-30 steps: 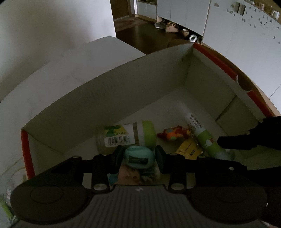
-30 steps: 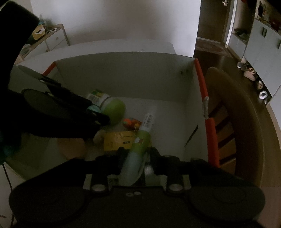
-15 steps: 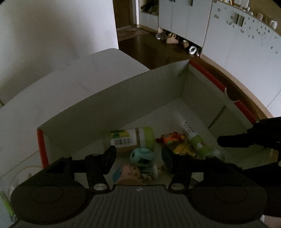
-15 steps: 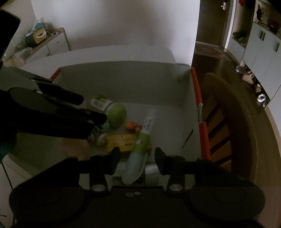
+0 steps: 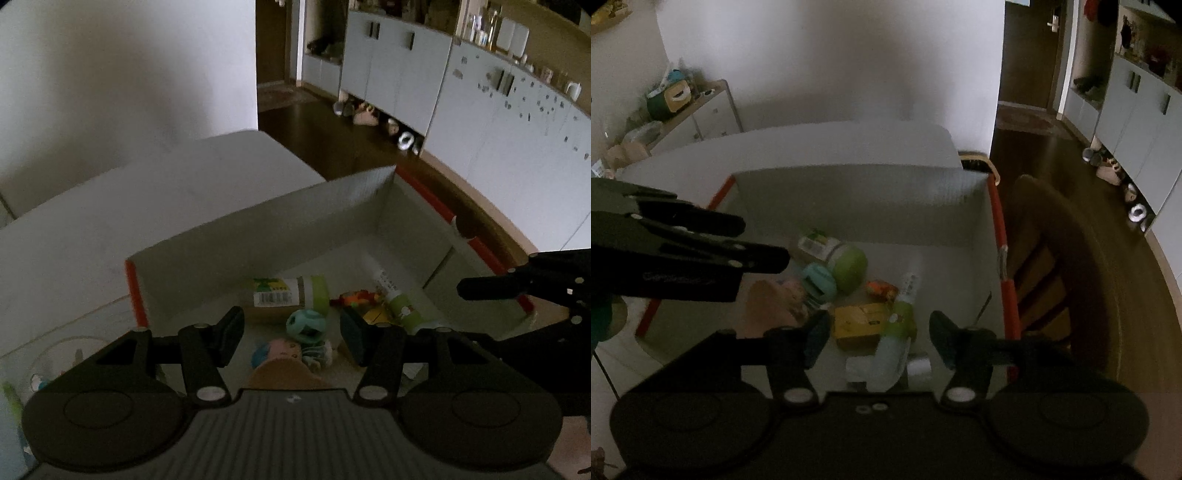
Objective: Organize rigid objects
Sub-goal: 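Withdraw both tools from the red box back toward the pile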
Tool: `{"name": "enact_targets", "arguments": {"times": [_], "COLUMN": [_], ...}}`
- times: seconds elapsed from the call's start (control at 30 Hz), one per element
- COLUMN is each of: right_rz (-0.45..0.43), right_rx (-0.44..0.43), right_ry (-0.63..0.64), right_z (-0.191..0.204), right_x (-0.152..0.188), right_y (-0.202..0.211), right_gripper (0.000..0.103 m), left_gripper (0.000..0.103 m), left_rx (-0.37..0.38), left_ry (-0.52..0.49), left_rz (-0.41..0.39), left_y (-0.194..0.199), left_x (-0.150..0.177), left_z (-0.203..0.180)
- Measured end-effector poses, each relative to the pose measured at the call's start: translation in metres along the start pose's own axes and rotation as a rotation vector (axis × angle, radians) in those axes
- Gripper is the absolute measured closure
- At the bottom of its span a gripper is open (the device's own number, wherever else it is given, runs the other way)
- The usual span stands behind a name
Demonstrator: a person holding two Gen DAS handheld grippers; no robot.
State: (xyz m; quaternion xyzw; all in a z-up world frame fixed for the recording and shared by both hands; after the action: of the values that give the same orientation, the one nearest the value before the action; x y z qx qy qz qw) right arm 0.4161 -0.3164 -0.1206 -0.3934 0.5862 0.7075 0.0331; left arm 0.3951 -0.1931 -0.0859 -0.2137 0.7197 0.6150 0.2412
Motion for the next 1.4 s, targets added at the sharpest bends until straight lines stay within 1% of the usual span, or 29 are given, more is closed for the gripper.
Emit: {"name": "enact_targets", "arguments": {"times": [0.07,0.2,0.3,0.37,0.53,0.6,0.63,0.73,0.8,0.9,1.07,1.23,1.4], "right_rz": [-0.013,-0.031,-0.037,-0.052,-0.079,-0.096,-0.106,-0.127,-0.142,-0.154,-0.179,-0.173,-0.161], "right_rx": [-0.001,0.008,0.014,0.022,0.040,0.044,0.046,0.046,0.048,0.029,0.002,-0.024,-0.033], "right_ry": [0.002,-0.002,-0.021,-0.029,-0.058,-0.070,-0.077,-0.096,-0.109,-0.124,-0.128,-0.136,-0.128], "right_z": [0.003,0.009,0.014,0.020,0.035,0.042,0.046,0.058,0.066,0.080,0.109,0.138,0.168], "right_x": [-0.001,-0.002,-0.003,-0.003,-0.003,-0.002,-0.001,0.001,0.002,0.004,0.004,0.002,0.000], "right_y": [0.006,0.014,0.019,0.025,0.038,0.043,0.046,0.053,0.057,0.060,0.065,0.064,0.059], "right_gripper": [0.037,0.032,0.026,0.021,0.014,0.011,0.011,0.006,0.005,0.003,0.000,0.000,0.000], "left_gripper": [0.038,0.038,0.038,0.038,0.038,0.034,0.029,0.028,0.028,0.023,0.023,0.023,0.023], "left_rx": [-0.001,-0.003,0.000,0.007,0.035,0.042,0.043,0.050,0.052,0.042,0.041,0.029,-0.004], "left_ry": [0.004,0.010,0.016,0.016,0.013,0.004,0.001,-0.012,-0.022,-0.038,-0.036,-0.024,-0.002], "left_rz": [-0.022,-0.065,-0.088,-0.102,-0.137,-0.143,-0.150,-0.164,-0.172,-0.194,-0.221,-0.226,-0.236], "left_y": [0.008,0.026,0.037,0.045,0.067,0.074,0.078,0.090,0.096,0.107,0.120,0.129,0.137], "left_x": [0.002,0.007,0.012,0.017,0.028,0.033,0.036,0.044,0.050,0.057,0.072,0.085,0.101], "left_z": [0.001,0.005,0.010,0.014,0.026,0.030,0.033,0.042,0.049,0.058,0.080,0.108,0.143]}}
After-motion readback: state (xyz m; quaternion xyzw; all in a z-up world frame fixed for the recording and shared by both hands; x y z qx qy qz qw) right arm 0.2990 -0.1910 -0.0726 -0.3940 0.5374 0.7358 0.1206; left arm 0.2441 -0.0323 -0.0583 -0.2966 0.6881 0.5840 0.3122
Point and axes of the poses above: each gripper's, at about its wrist camera, not at the fingertips, and y roughly against the way its jaws point, z to its left, x to its underside, the point moved 3 cm from there along -y, roughly the way its jaws point, and after that the axes turned 7 degrees about x, right-handed, at the moved point
